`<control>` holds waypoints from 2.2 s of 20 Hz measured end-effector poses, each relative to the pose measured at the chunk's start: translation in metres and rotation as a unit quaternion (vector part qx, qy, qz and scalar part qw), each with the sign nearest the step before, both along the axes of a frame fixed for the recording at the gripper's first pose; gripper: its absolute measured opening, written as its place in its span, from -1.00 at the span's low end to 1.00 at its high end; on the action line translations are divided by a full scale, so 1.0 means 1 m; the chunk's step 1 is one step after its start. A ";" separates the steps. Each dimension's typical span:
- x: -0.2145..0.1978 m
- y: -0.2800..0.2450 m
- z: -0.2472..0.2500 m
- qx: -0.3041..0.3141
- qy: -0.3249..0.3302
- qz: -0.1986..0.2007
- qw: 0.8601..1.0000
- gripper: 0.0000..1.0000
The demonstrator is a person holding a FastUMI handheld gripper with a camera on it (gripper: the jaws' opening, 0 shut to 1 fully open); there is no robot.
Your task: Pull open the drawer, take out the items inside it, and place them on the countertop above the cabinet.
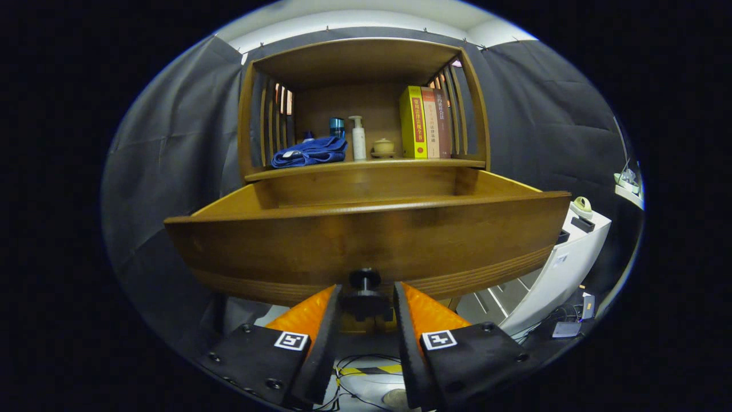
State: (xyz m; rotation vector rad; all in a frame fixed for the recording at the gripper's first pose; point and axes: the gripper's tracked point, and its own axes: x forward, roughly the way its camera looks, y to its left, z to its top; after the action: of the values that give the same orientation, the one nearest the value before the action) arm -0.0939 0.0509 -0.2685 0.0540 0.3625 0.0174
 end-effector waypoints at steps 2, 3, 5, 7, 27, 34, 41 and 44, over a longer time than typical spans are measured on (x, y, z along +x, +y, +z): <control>0.005 -0.006 0.028 -0.003 -0.013 -0.001 1.000 0.18; 0.007 -0.006 0.042 -0.002 -0.021 0.002 1.000 0.23; 0.010 -0.011 0.073 -0.004 -0.038 0.003 0.999 0.34; 0.018 -0.014 0.097 -0.009 -0.043 0.004 0.999 0.44; 0.210 0.021 0.073 0.010 0.219 0.085 0.972 0.99; 0.226 0.020 0.017 -0.004 0.328 0.071 0.942 0.99; 0.224 0.016 -0.017 -0.007 0.384 0.056 0.922 0.99; 0.217 0.017 -0.025 0.000 0.404 0.056 0.913 0.67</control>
State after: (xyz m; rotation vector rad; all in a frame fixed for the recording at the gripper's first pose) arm 0.1232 0.0678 -0.2935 0.0388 1.1985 0.1101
